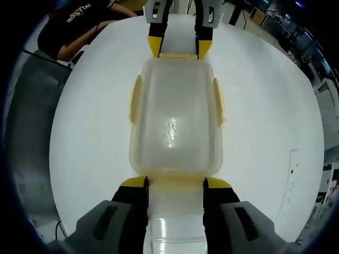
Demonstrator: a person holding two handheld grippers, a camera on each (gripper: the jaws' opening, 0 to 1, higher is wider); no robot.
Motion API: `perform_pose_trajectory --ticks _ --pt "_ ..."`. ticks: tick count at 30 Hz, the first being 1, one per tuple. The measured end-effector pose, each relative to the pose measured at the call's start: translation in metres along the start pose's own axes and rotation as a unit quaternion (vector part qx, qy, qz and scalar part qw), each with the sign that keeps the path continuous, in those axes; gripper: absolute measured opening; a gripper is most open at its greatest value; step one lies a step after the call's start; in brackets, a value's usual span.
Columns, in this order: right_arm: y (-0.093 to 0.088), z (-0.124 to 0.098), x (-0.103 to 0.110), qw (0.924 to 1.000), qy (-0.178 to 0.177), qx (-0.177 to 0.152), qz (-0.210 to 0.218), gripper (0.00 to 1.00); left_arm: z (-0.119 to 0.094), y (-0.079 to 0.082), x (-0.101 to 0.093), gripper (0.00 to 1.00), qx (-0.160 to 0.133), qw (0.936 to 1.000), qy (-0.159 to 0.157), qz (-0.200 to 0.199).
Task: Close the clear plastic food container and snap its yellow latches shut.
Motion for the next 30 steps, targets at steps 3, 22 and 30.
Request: perform_pose_trajectory --ticks 3,22,30 --pt "0.002 -0.004 0.001 1.0000 -0.002 -0.005 -0.002 0.37 -0.006 0.000 -0.003 0.34 -0.004 1.0000 0.002 0.000" --pt "0.006 -0.051 0.010 0.9995 -0.024 -0.020 -0.012 0.37 -0.040 0.016 -0.011 0.34 -0.007 0.9998 0.018 -0.006" --pt "-0.018 -0.065 0.010 0.9996 -0.026 -0.008 -0.009 0.37 -0.042 0.043 -0.009 0.34 -0.028 0.9994 0.021 -0.005"
Point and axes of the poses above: the point that each gripper's makers call its tool centre point, and the gripper's own axes: z roughly forward along the fingers, x roughly to its left, y roughly out of its top, the point moved 7 cm from there along -z, roughly backward along the fingers, and after that the axes turned 4 degrees about z, right-handed, at the moved point
